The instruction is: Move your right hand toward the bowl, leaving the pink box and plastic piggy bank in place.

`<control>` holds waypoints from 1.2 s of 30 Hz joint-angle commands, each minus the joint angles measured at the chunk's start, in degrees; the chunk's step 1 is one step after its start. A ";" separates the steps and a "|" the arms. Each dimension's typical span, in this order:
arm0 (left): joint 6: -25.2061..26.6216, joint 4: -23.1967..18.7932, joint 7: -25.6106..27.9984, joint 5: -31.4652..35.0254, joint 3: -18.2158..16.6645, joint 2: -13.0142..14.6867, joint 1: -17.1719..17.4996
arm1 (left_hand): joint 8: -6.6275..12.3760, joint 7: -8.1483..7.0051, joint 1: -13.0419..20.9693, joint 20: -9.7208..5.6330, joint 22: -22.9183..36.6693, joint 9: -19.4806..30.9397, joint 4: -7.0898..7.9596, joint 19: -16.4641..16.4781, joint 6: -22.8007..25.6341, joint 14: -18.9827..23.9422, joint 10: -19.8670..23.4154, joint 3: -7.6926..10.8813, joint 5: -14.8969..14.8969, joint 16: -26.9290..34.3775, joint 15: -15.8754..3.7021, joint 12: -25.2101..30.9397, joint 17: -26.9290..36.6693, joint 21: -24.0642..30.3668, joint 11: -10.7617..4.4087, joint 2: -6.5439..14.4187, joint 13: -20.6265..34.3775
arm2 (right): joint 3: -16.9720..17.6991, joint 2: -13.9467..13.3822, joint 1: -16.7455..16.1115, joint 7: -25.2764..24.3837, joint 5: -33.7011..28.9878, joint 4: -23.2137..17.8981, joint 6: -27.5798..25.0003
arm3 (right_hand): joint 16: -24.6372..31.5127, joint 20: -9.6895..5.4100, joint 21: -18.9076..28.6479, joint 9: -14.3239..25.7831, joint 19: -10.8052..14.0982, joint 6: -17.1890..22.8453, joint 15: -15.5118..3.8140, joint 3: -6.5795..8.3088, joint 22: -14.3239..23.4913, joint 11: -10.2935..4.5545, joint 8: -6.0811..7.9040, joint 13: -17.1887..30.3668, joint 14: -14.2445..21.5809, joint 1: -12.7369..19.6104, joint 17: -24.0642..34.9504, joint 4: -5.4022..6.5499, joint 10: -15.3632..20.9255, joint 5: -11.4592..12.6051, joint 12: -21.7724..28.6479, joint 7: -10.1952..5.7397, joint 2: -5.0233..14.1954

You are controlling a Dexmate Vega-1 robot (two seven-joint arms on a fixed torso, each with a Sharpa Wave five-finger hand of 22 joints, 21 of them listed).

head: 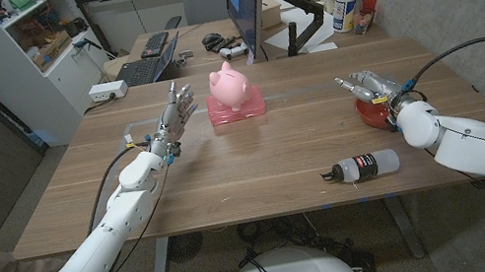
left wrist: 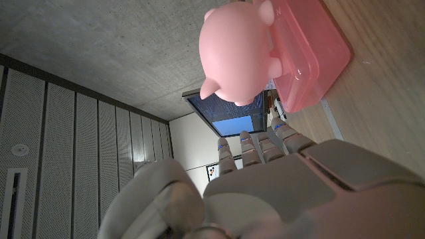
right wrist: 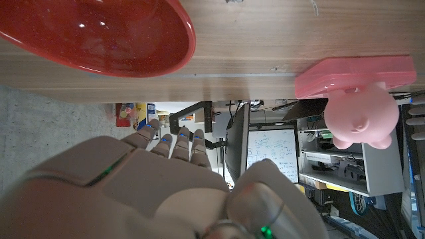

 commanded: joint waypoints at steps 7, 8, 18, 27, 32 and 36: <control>1.03 -1.13 0.27 0.81 0.67 0.64 0.08 | -0.13 -0.39 0.42 -0.72 0.08 0.18 -0.20 0.19 0.08 -0.22 0.10 -0.38 0.46 0.25 -2.25 0.17 0.10 -0.03 0.03 -0.35 0.28 | 0.42 -4.66 -1.56 4.82 -1.99 -0.95 0.95 | 0.11 0.33 0.37 0.33 0.23 -0.62 -1.59 0.18 0.14 -0.51 -0.12 0.16 -0.52 0.87 0.18 -0.33 -1.05 0.34 -0.34 0.08 0.33; 1.09 -1.20 0.27 0.82 0.71 0.64 0.12 | -0.13 -0.40 0.42 -0.70 0.08 0.18 -0.20 0.18 0.08 -0.22 0.08 -0.38 0.46 0.25 -2.27 0.16 0.10 -0.04 0.04 -0.35 0.28 | 0.61 -4.87 -1.93 4.46 -2.11 -0.88 1.56 | 0.11 0.32 0.37 0.33 0.24 -0.64 -1.62 0.17 0.14 -0.51 -0.11 0.16 -0.53 0.90 0.17 -0.35 -1.02 0.36 -0.31 0.01 0.28; 1.17 -1.28 0.02 1.09 0.99 0.80 0.13 | -0.13 -0.36 0.39 -0.73 0.08 0.18 -0.17 0.13 0.08 -0.21 0.05 -0.39 0.50 0.25 -2.33 0.16 0.10 -0.05 0.08 -0.37 0.28 | 1.72 -6.16 -4.06 3.79 -2.77 -0.59 3.27 | 0.40 0.23 0.62 0.35 0.91 0.42 -2.40 0.21 0.14 -1.32 0.39 0.18 0.31 1.23 0.16 -0.62 0.42 0.70 0.34 -0.61 0.01; 1.68 -1.84 0.28 0.96 0.83 1.22 0.52 | -0.10 -0.26 0.37 -1.15 0.08 0.18 -0.14 -0.19 0.19 -1.01 0.08 -0.40 0.54 -0.02 -2.36 0.19 0.11 -0.15 0.07 -0.38 0.28 | 0.36 -6.21 -4.01 3.58 -6.05 1.01 4.39 | 0.64 0.54 0.86 0.36 1.78 0.84 -2.74 0.23 0.12 -1.71 0.58 0.18 1.33 1.97 0.12 -1.18 1.01 1.12 0.57 -1.00 -0.54; 1.75 -2.02 0.43 1.09 0.85 1.37 0.63 | -0.09 -0.16 0.36 -1.29 0.08 0.18 -0.12 -0.27 0.22 -1.19 0.07 -0.40 0.57 -0.05 -2.44 0.19 0.10 -0.16 0.09 -0.38 0.28 | 0.26 -5.73 -4.34 2.69 -6.98 2.43 5.51 | 0.64 0.49 0.97 0.36 2.23 0.69 -2.90 0.20 0.11 -1.82 0.55 0.18 1.58 2.41 0.10 -1.55 1.05 1.34 0.58 -1.04 -0.95; 1.85 -2.31 0.74 1.23 0.81 1.53 0.82 | -0.11 -0.10 0.35 -1.32 0.08 0.18 -0.11 -0.29 0.19 -1.19 0.04 -0.40 0.58 -0.03 -2.41 0.18 0.10 -0.16 0.10 -0.38 0.28 | -0.27 -5.30 -4.48 1.38 -8.86 3.64 6.16 | 0.69 0.20 1.11 0.37 2.80 0.43 -3.06 0.17 0.10 -1.97 0.47 0.18 1.99 2.82 0.09 -1.88 1.14 1.60 0.60 -1.26 -1.28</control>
